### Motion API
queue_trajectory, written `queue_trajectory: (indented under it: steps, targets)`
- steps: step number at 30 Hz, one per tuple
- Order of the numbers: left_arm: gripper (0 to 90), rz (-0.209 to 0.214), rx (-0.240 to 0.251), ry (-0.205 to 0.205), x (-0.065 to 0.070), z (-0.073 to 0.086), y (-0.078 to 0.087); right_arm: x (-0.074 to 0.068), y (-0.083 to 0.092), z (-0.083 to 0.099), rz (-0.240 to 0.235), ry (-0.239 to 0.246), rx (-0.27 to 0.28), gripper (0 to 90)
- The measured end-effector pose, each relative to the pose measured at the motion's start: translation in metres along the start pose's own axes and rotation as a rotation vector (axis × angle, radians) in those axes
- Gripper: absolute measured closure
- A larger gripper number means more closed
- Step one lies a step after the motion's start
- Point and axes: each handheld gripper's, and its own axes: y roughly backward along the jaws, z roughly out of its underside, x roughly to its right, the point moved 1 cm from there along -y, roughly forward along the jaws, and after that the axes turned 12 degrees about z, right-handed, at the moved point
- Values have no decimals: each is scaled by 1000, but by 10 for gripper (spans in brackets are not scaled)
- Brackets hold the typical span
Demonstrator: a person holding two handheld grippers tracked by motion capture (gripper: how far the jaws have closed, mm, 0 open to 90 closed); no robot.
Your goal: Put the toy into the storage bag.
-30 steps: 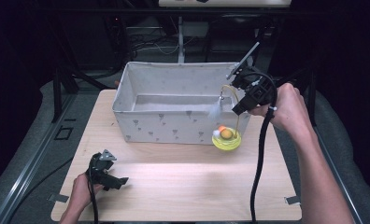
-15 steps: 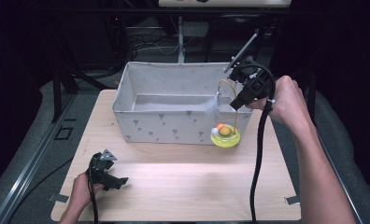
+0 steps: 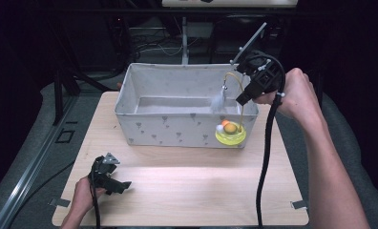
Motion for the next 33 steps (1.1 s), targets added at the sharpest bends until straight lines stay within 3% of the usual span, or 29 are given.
queue_trajectory:
  steps: [13, 33]
  targets:
    - [0, 1, 0, -2, 0, 0, 0, 6, 18, -7, 11, -10, 22, 882]
    - [0, 6, -1, -5, 0, -2, -1, 16, 27, -28, 25, -15, 28, 883]
